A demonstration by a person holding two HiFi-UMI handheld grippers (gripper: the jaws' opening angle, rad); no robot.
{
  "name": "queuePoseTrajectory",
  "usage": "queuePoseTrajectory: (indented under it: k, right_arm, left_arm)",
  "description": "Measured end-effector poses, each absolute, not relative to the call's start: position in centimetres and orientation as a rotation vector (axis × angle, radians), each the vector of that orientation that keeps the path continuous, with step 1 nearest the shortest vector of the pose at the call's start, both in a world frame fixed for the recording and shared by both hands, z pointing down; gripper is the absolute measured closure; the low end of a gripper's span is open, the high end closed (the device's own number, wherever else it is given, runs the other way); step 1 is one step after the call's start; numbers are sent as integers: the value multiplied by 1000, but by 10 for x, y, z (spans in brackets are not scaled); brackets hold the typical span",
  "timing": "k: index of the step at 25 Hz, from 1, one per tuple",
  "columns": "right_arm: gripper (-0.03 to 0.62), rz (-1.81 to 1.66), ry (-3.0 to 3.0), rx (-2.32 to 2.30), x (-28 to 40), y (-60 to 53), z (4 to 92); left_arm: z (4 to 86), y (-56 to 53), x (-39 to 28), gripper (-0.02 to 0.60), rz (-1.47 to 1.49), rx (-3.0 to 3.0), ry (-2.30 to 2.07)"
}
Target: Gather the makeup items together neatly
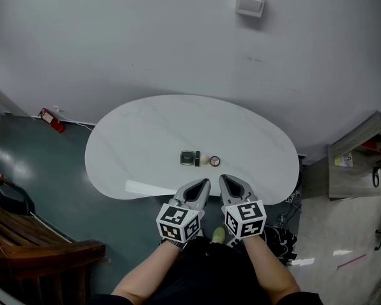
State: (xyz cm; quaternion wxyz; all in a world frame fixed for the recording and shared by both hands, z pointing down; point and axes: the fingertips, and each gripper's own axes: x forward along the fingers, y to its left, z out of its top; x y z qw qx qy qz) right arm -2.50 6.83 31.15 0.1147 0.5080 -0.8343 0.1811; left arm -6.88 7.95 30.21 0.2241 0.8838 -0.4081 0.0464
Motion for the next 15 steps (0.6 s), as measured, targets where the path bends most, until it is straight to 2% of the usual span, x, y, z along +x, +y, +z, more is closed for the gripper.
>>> queuePoseTrajectory:
  k: [8, 15]
  right_arm:
    - [580, 413, -2562, 1464, -19, 82, 246]
    - [580, 363, -2601, 1439, -12, 89, 228]
  left_arm:
    - [238, 93, -53, 574, 61, 2497, -1167]
    - [222, 96, -40, 574, 49, 2518, -1208]
